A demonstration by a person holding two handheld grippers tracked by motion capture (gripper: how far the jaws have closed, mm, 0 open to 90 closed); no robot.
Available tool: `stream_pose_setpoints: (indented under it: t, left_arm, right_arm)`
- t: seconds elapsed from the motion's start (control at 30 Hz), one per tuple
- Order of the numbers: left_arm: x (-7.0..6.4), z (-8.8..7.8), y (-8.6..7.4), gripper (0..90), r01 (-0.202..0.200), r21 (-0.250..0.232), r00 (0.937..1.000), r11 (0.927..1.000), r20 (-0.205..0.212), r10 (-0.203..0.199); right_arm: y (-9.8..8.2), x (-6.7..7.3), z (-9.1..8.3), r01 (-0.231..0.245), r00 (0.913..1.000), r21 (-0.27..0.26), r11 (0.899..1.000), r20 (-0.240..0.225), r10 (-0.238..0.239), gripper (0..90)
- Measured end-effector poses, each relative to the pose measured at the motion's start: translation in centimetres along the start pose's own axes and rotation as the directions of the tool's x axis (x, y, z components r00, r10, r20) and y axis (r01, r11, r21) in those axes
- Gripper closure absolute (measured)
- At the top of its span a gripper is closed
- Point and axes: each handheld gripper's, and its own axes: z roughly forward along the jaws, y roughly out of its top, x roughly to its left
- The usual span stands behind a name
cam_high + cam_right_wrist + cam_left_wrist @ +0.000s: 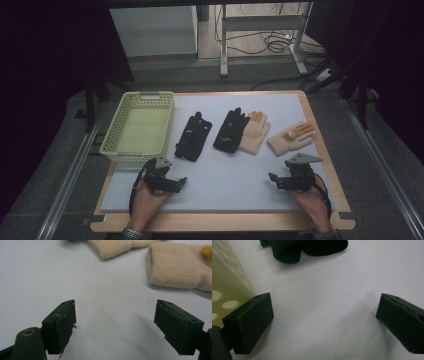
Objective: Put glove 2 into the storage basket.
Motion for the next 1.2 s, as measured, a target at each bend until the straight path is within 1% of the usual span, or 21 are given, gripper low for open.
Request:
stream_pose_setpoints:
  t: [0.13, 0.3, 0.47, 0.53, 0.6, 0.67, 0.73, 1.0, 1.13, 1.2]
  left_arm:
    - [0.0, 0.0, 0.0, 1.7, 0.000, -0.001, 1.0000, 1.0000, 0.000, 0.000]
    - [0.0, 0.0, 0.0, 1.7, 0.000, -0.001, 1.0000, 1.0000, -0.001, 0.000]
    - [0.0, 0.0, 0.0, 1.8, 0.000, -0.002, 1.0000, 1.0000, -0.001, 0.000]
    - [0.0, 0.0, 0.0, 1.9, 0.000, -0.002, 1.0000, 1.0000, 0.000, 0.000]
    - [0.0, 0.0, 0.0, 1.9, 0.000, -0.003, 1.0000, 1.0000, 0.000, 0.000]
    - [0.0, 0.0, 0.0, 2.0, 0.000, -0.003, 1.0000, 1.0000, 0.000, 0.000]
    - [0.0, 0.0, 0.0, 2.0, 0.000, -0.003, 1.0000, 1.0000, 0.000, 0.000]
    - [0.0, 0.0, 0.0, 2.3, -0.002, -0.004, 1.0000, 1.0000, 0.002, 0.002]
    - [0.0, 0.0, 0.0, 2.5, -0.003, -0.004, 1.0000, 1.0000, 0.003, 0.003]
    - [0.0, 0.0, 0.0, 2.6, -0.004, -0.003, 1.0000, 1.0000, 0.003, 0.004]
  right_arm:
    - [0.7, 0.4, 0.5, 0.009, 0.9998, 0.007, 1.000, -0.020, -0.009, 17.4]
    - [2.3, 1.5, 1.6, 0.021, 0.9987, 0.007, 1.000, -0.047, -0.021, 17.4]
    - [4.2, 2.7, 3.0, 0.056, 0.9963, -0.007, 0.998, -0.064, -0.057, 17.4]
    - [5.0, 3.2, 3.6, 0.077, 0.9947, -0.007, 0.997, -0.068, -0.077, 17.5]
    - [5.8, 3.7, 4.3, 0.084, 0.9929, 0.001, 0.996, -0.085, -0.084, 17.8]
    - [6.7, 4.2, 5.2, 0.095, 0.9903, 0.009, 0.995, -0.103, -0.094, 19.3]
    - [7.5, 4.7, 6.1, 0.115, 0.9869, 0.009, 0.993, -0.115, -0.114, 21.9]
    - [11.2, 6.8, 9.4, 0.160, 0.9727, -0.013, 0.987, -0.168, -0.160, 33.6]
    - [13.1, 8.2, 11.0, 0.188, 0.9660, -0.019, 0.982, -0.177, -0.188, 37.9]
    - [14.2, 8.9, 11.9, 0.209, 0.9614, -0.017, 0.978, -0.179, -0.209, 39.1]
